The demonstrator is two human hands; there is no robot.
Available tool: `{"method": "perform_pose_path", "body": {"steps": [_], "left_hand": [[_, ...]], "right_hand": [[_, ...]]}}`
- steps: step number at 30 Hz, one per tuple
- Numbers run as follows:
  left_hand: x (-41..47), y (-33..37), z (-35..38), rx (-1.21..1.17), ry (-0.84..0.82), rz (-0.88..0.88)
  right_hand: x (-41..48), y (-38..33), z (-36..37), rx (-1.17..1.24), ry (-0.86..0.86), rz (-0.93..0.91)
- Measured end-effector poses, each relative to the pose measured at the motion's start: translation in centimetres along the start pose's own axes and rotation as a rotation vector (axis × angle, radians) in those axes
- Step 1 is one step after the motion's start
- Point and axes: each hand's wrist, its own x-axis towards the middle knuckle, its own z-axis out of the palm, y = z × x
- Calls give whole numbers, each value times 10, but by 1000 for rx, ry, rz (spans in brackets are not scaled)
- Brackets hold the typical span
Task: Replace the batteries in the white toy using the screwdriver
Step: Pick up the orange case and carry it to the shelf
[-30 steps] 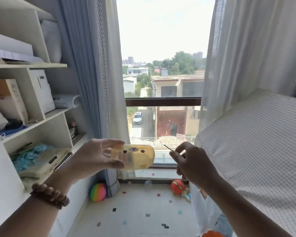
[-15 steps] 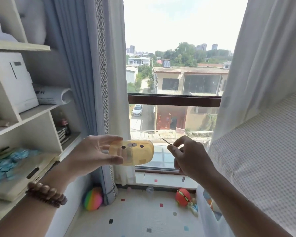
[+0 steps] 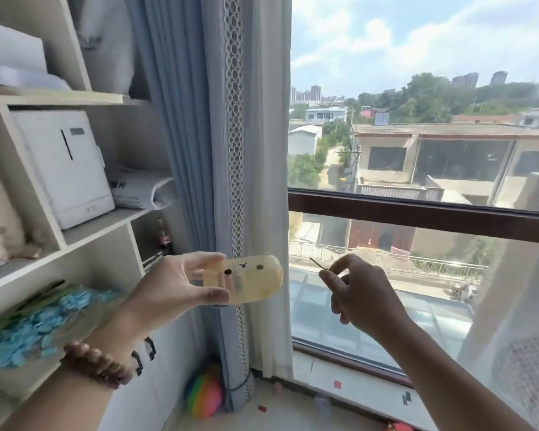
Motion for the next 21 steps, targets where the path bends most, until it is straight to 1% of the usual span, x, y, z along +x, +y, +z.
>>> {"method": "perform_pose_path", "body": {"steps": [6, 9, 12, 18, 21], "left_hand": [[68, -37, -23, 46, 68, -33], [107, -64, -34, 67, 75, -51], [144, -95, -51, 33, 145, -72], [191, -140, -104, 48, 258, -126], [199, -162, -137, 56, 333, -189]], "right_hand": [[96, -2, 43, -18, -62, -74], [142, -5, 73, -13, -96, -73], [190, -14, 102, -20, -135, -81], [269, -52, 166, 11, -205, -147], [301, -81, 201, 1, -259, -213]]}}
